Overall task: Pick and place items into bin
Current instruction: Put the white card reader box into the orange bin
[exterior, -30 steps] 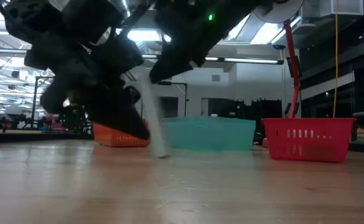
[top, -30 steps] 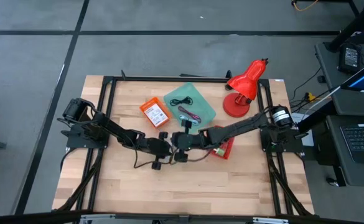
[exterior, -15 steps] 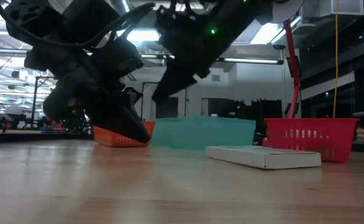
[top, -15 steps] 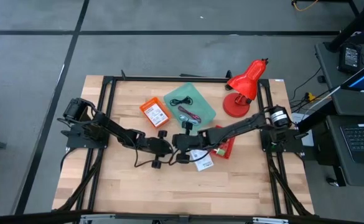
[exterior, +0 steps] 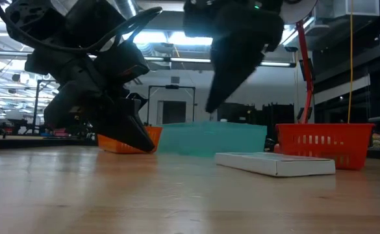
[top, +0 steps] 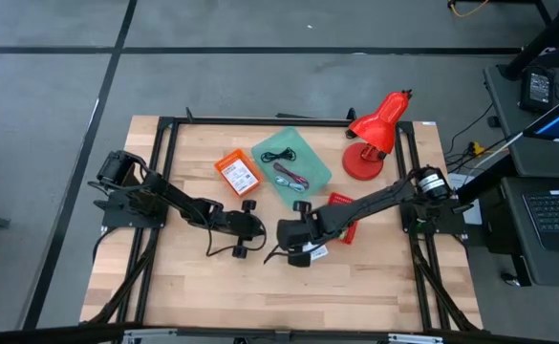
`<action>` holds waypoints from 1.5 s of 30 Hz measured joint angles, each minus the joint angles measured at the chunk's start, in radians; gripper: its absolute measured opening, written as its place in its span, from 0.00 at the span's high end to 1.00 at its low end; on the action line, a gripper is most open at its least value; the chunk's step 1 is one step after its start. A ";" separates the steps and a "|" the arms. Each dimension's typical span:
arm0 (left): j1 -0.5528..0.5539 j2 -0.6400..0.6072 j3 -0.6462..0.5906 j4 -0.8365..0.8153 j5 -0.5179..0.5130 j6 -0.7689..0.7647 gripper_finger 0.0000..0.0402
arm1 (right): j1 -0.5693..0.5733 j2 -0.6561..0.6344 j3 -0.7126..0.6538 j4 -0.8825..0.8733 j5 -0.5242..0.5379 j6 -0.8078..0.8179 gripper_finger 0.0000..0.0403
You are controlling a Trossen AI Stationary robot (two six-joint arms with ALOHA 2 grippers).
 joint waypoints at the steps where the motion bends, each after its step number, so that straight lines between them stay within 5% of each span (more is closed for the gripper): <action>1: 0.000 0.000 0.000 0.001 0.000 0.000 0.99 | 0.005 0.000 -0.011 -0.001 -0.016 0.019 1.00; 13: -0.008 0.000 -0.001 0.005 0.004 0.006 0.99 | 0.039 0.003 -0.045 -0.139 -0.002 0.212 1.00; 23: -0.038 0.000 -0.001 0.003 0.005 0.035 0.99 | 0.041 0.078 -0.046 -0.108 -0.024 0.199 1.00; 31: -0.043 0.000 -0.001 0.004 0.011 0.037 0.99 | 0.023 0.113 -0.043 0.131 -0.076 0.096 1.00; 45: -0.044 0.000 -0.002 0.073 0.095 0.027 0.99 | -0.047 0.138 -0.047 0.301 -0.007 0.171 1.00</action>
